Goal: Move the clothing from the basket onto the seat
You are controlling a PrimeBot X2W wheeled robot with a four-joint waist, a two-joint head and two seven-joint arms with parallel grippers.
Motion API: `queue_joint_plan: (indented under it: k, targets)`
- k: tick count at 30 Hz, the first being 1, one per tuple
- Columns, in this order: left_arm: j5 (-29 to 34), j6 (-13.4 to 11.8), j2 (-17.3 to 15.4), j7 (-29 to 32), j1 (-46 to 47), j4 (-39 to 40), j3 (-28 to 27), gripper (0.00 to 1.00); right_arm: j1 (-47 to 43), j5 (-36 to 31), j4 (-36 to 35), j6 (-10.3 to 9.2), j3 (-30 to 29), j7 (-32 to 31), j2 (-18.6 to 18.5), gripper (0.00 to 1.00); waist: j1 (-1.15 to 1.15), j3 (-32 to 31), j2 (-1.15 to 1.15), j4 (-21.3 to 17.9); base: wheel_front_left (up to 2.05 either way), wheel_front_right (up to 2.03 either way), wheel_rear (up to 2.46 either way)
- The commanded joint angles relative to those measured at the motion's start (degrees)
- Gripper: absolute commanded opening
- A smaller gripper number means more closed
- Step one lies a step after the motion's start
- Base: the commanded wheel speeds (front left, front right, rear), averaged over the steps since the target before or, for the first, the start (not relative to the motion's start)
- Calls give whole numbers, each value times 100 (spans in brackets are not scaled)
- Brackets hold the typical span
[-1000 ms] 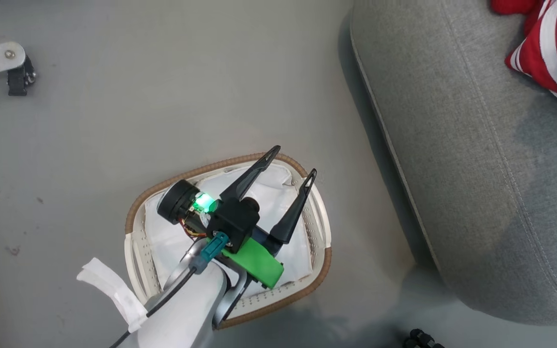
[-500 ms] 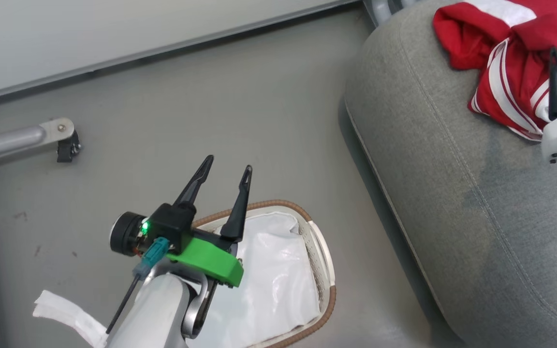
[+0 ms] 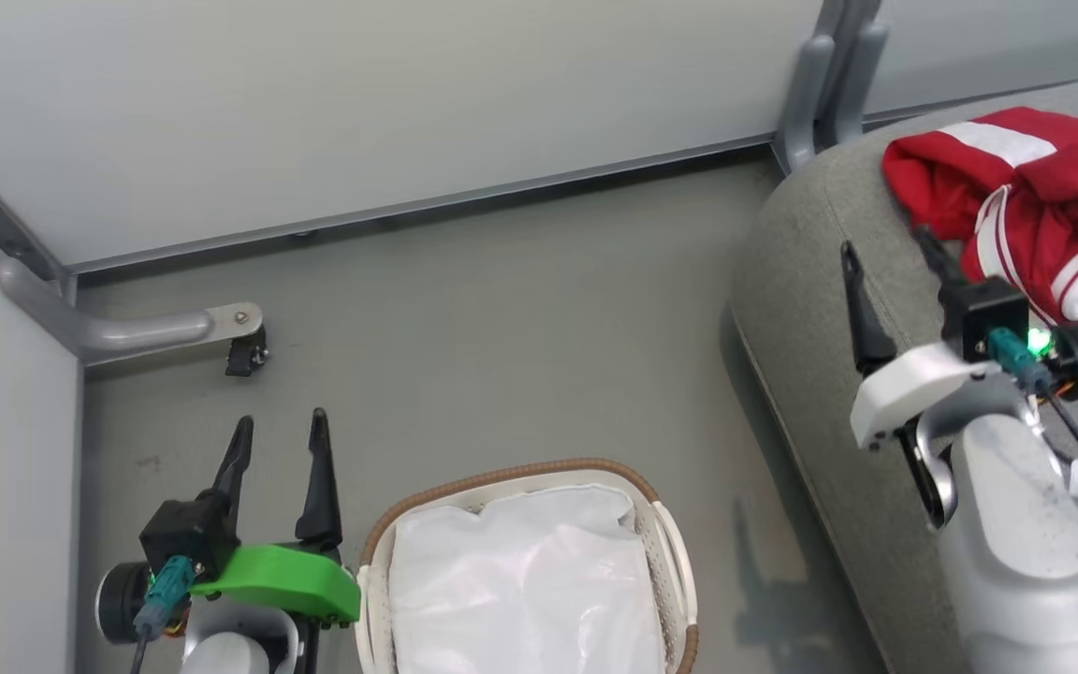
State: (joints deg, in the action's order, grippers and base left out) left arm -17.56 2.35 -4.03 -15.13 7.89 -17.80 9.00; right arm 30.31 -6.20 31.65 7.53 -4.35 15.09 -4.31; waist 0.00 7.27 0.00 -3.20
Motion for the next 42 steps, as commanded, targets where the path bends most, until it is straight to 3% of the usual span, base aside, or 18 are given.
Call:
queue_joint_plan:
  k: [1,9,20,42]
  targets:
    - [49,-4,26,-3,-154,-9,-101,100,-231,82,-73,-8,19,11,24,100,0,-256,0,311,0,0,0]
    - [91,128,60,-3,-692,-37,-524,100,-1214,671,-475,-8,259,11,130,100,0,-471,0,553,0,0,0]
    - [81,230,109,-2,-1150,-25,-557,100,-2223,999,-1055,-8,555,11,129,100,0,-741,0,700,0,0,0]
    - [-67,181,110,-2,-1094,-60,-374,100,-2546,1195,-1150,-8,633,11,131,100,0,-817,0,665,0,0,0]
